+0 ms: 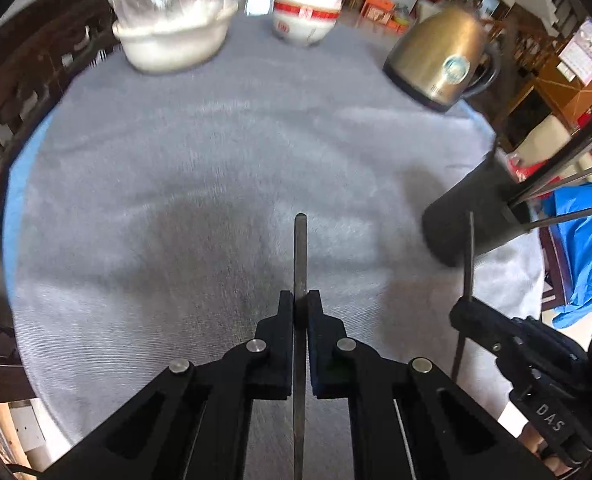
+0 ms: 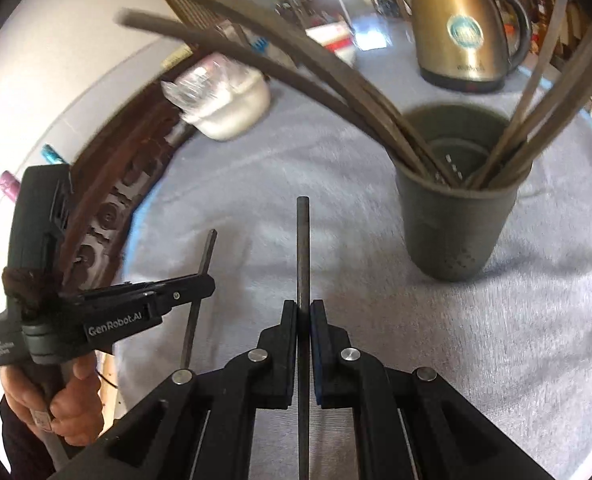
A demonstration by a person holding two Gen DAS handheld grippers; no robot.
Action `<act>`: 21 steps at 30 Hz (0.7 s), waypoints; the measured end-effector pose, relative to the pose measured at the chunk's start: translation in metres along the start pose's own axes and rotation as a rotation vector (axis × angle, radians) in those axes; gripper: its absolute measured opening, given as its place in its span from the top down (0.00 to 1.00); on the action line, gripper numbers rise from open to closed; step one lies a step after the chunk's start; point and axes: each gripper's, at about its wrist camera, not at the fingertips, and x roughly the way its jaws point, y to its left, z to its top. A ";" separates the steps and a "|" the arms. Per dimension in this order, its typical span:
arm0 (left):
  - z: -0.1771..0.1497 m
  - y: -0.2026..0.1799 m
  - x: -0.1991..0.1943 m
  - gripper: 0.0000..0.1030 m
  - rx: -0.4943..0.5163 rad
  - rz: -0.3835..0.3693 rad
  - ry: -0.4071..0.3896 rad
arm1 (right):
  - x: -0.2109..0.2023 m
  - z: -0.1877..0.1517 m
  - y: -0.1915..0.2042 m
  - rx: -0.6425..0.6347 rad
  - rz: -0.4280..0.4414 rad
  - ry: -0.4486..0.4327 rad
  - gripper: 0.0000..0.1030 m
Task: Organize utensils
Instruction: 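Lift the held chopsticks upright and carry them above the grey holder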
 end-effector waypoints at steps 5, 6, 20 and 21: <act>0.002 -0.015 -0.050 0.95 0.035 -0.002 -0.116 | -0.035 -0.001 0.015 -0.076 0.066 -0.121 0.93; 0.003 -0.015 -0.056 0.95 0.038 -0.005 -0.130 | -0.041 -0.001 0.018 -0.091 0.069 -0.142 0.93; 0.002 -0.061 -0.135 0.95 0.117 -0.039 -0.342 | -0.127 0.003 0.033 -0.178 0.087 -0.486 0.93; 0.002 -0.065 -0.139 0.95 0.124 -0.041 -0.351 | -0.132 0.003 0.032 -0.176 0.081 -0.511 0.93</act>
